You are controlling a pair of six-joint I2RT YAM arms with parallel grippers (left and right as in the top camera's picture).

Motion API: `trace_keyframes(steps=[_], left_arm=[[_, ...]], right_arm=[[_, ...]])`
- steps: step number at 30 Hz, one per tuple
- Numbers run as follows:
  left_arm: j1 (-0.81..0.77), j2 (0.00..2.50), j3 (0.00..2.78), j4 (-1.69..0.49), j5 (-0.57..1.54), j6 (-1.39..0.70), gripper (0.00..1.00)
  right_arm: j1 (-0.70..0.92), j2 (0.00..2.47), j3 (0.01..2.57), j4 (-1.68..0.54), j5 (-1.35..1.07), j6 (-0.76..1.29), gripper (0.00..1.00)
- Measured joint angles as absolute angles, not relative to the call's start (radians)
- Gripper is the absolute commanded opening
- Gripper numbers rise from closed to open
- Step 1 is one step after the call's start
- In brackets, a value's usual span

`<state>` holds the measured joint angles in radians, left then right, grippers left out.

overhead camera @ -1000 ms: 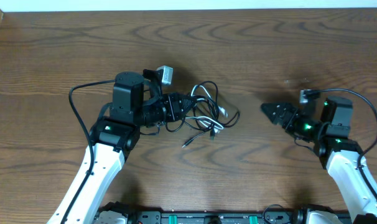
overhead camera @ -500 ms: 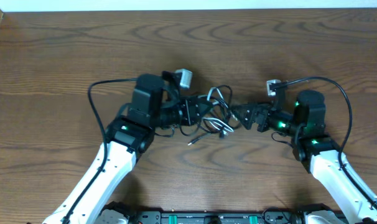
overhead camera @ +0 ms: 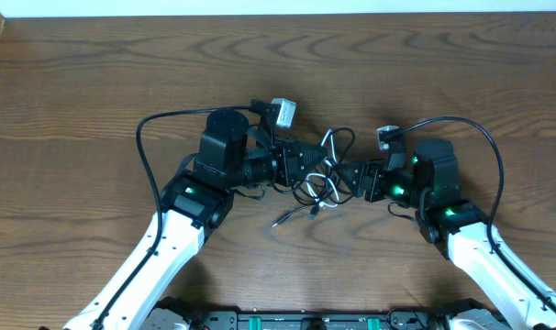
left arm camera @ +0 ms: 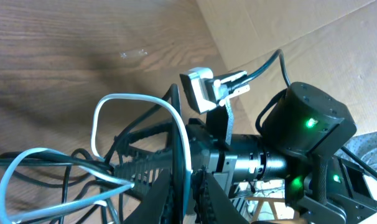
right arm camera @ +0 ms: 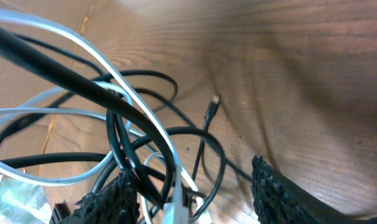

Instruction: Untangle cables

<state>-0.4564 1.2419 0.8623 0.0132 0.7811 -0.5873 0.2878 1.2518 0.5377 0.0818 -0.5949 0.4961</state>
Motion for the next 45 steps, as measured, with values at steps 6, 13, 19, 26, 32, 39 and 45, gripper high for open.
trace_keyframes(steps=[6,13,19,26,32,39,45], left_arm=[[-0.461,1.242,0.862,0.015,0.783,-0.606,0.14],[-0.513,1.242,0.862,0.074,0.785,-0.644,0.14],[-0.559,1.242,0.862,0.184,0.816,-0.665,0.17],[-0.562,1.242,0.863,0.025,0.835,-0.631,0.24],[-0.565,1.242,0.865,-0.256,0.755,-0.54,0.37],[-0.572,1.242,0.865,-0.481,0.469,-0.511,0.39],[-0.574,1.242,0.865,-0.516,0.298,-0.496,0.39]], right_arm=[[0.326,1.252,0.538,0.082,-0.579,0.493,0.6],[0.365,1.252,0.538,0.082,-0.497,0.493,0.16],[0.366,1.252,0.538,0.085,-0.395,0.485,0.01],[0.337,1.252,0.537,0.123,-0.291,0.496,0.01],[0.257,1.224,0.537,0.139,-0.286,0.524,0.01],[0.11,1.091,0.533,0.15,-0.332,0.59,0.01],[0.001,0.976,0.533,0.15,-0.463,0.654,0.01]])
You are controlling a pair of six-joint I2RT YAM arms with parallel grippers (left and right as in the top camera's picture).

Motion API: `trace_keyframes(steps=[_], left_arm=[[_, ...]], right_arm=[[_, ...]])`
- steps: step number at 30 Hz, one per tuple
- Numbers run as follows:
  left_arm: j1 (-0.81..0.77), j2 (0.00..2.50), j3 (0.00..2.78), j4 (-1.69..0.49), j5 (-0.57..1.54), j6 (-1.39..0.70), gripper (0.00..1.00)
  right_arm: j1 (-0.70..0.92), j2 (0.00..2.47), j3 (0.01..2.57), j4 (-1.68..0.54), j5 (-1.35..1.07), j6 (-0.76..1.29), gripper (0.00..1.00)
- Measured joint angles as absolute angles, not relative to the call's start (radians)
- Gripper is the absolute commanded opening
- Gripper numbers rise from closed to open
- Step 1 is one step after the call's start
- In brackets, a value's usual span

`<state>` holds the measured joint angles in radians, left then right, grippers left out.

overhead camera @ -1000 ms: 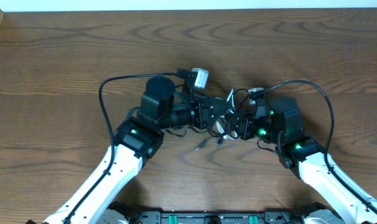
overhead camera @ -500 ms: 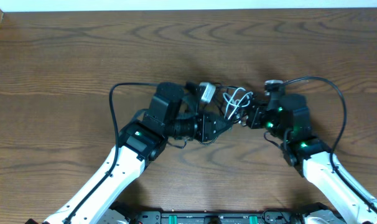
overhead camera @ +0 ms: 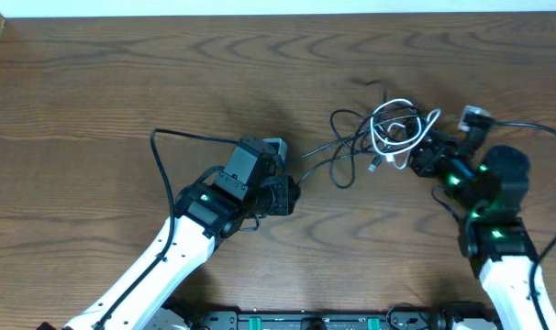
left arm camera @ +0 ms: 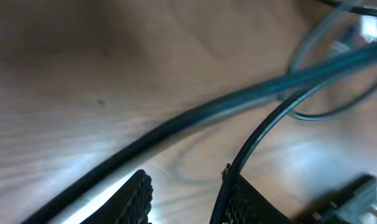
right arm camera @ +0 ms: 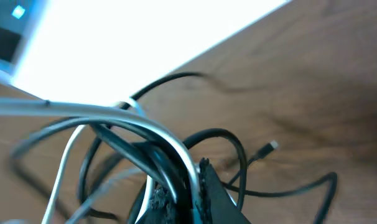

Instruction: Untangle cables

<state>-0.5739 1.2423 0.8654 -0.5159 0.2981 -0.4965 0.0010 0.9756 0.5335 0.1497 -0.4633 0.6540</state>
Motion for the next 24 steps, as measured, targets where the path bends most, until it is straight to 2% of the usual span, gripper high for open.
trace_keyframes(steps=[5,11,14,19,24], left_arm=[[-0.588,1.242,0.871,-0.52,0.218,-0.52,0.39],[-0.59,1.241,0.908,-0.635,0.085,-0.672,0.39],[-0.545,1.24,0.907,-0.72,0.023,-0.73,0.39],[-0.368,1.242,0.878,-0.828,-0.125,-0.813,0.4],[-0.269,1.242,0.877,-0.809,-0.133,-0.918,0.4]], right_arm=[[-0.056,0.929,0.53,0.145,-0.57,0.686,0.01],[-0.124,0.905,0.521,0.15,-0.678,0.741,0.03],[-0.215,0.885,0.521,0.158,-0.695,0.769,0.06],[-0.412,0.861,0.528,0.143,-0.556,0.788,0.13],[-0.443,0.861,0.528,0.005,-0.532,0.8,0.22]])
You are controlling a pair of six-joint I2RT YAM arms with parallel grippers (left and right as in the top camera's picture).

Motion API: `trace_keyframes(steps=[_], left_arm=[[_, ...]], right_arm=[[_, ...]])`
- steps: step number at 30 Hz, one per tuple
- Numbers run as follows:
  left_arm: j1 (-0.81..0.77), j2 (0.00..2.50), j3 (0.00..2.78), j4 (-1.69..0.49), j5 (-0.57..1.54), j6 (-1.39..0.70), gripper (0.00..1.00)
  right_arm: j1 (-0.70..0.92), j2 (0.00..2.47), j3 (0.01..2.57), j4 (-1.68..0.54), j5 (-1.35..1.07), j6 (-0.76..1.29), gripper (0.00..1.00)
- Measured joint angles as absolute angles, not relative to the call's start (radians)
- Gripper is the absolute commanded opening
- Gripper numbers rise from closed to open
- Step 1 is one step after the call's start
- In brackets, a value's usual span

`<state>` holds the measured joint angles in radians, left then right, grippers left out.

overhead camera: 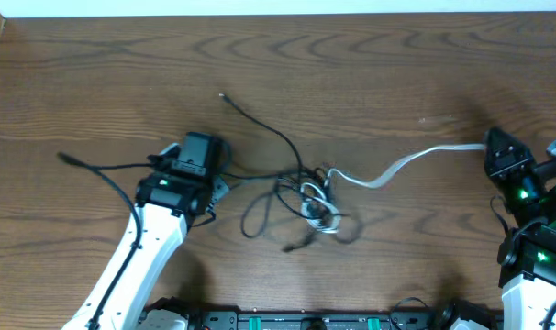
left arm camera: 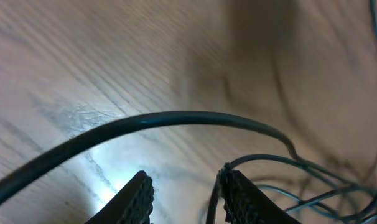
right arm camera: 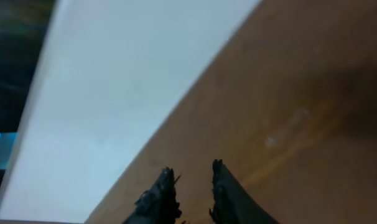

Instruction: Untangle cables

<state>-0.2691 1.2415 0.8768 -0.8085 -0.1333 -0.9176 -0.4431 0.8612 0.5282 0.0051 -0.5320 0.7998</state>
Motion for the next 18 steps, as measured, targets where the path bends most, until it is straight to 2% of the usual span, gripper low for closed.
trace_keyframes(steps=[8,9,11,13,14,18], left_arm=[[-0.25,1.242,0.875,-0.659,-0.016,-0.99,0.4],[-0.25,1.242,0.875,-0.645,-0.001,-0.991,0.43],[-0.25,1.242,0.875,-0.619,0.027,-0.978,0.57],[-0.25,1.242,0.875,-0.608,0.054,-0.964,0.78],[-0.25,1.242,0.875,-0.603,0.07,-0.96,0.84],[-0.25,1.242,0.875,-0.597,0.159,-0.941,0.9]], right_arm=[[-0.443,0.871,0.528,-0.117,-0.524,0.805,0.38],[-0.443,0.874,0.528,-0.121,-0.523,0.805,0.4],[-0.443,0.877,0.528,-0.126,-0.524,0.801,0.43],[-0.443,0.877,0.528,-0.137,-0.526,0.799,0.47],[-0.443,0.877,0.528,-0.147,-0.527,0.799,0.49],[-0.443,0.877,0.528,-0.216,-0.53,0.793,0.53]])
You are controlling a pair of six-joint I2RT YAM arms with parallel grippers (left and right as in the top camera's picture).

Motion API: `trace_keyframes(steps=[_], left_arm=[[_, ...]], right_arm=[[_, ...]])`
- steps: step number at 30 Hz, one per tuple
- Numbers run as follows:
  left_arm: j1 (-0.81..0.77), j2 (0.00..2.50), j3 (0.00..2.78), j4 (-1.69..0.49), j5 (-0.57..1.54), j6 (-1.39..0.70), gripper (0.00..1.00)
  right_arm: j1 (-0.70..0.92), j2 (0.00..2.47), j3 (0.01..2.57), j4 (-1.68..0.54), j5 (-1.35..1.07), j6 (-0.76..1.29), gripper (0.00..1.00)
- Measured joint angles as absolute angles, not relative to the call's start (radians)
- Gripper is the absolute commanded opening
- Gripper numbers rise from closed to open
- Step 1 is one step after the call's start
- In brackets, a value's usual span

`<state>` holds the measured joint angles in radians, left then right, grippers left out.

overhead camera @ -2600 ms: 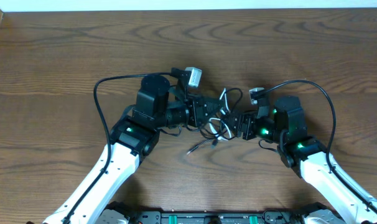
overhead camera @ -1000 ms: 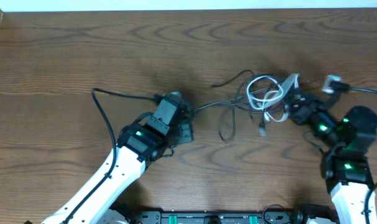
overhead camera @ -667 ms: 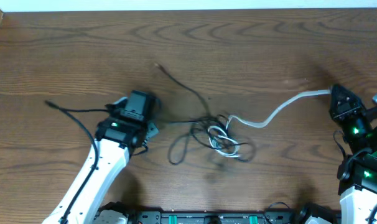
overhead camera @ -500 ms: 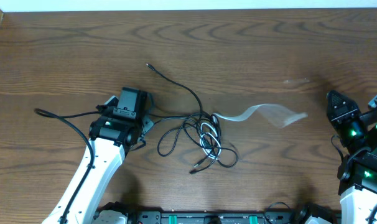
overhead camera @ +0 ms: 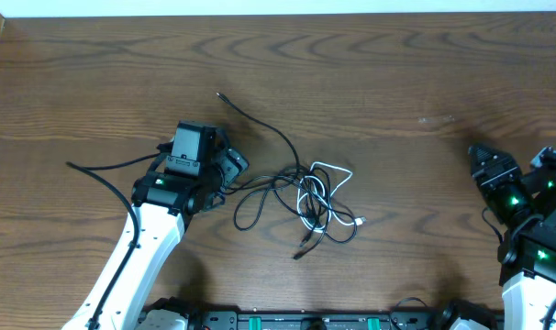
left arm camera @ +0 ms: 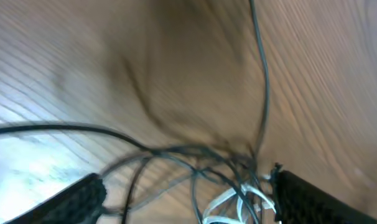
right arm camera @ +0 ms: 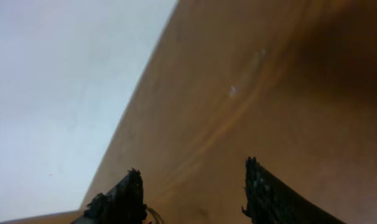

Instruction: Untangle cables

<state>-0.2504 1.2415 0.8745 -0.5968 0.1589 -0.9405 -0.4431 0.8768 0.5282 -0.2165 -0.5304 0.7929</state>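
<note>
A white cable (overhead camera: 307, 198) lies looped in a loose heap with black cables (overhead camera: 251, 207) at the table's middle. One black cable's free end (overhead camera: 219, 94) trails off to the upper left. My left gripper (overhead camera: 232, 165) is open just left of the heap. In the left wrist view the heap lies ahead, between the wide-apart fingers of that gripper (left arm camera: 188, 205), with the white cable (left arm camera: 232, 200) low in the frame. My right gripper (overhead camera: 484, 163) is open at the far right. Nothing lies between the fingers of that gripper (right arm camera: 198, 199), only bare wood.
The wooden table (overhead camera: 397, 73) has a white edge along the back. The arm's own thin black lead (overhead camera: 104, 165) loops out to the left of the left arm. The right arm stands close to the table's right side.
The white cable, stretched out to my right gripper, is let go and lies back in the heap. Both grippers now stand wide open. The left gripper has shifted slightly up and right.
Both grippers met at the tangle in the table's middle. Then my right gripper held the bundle at the upper right while the left stood back. Then the cables were spread, white to the right, black to the left. Now both are open and the cables lie looser.
</note>
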Motion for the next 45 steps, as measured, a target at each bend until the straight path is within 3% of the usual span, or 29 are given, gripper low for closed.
trace_keyframes(steps=[10,25,30,37,40,45], left_arm=[[-0.269,1.242,0.875,-0.56,0.422,-0.727,0.91],[-0.444,1.458,0.875,-0.301,0.423,-0.848,0.91],[-0.461,1.571,0.875,-0.268,0.405,-0.947,0.74],[-0.474,1.668,0.875,-0.191,0.392,-0.994,0.35],[-0.474,1.684,0.875,-0.156,0.391,-0.997,0.11],[-0.474,1.687,0.875,-0.073,0.398,-0.958,0.07]], right_arm=[[-0.443,0.877,0.528,-0.342,-0.531,0.745,0.57],[-0.44,0.877,0.528,-0.447,-0.531,0.711,0.58],[-0.423,0.877,0.528,-0.453,-0.53,0.703,0.58],[-0.412,0.904,0.528,-0.467,-0.529,0.695,0.58],[-0.387,0.929,0.528,-0.48,-0.527,0.693,0.58],[-0.337,0.975,0.528,-0.489,-0.527,0.692,0.58]])
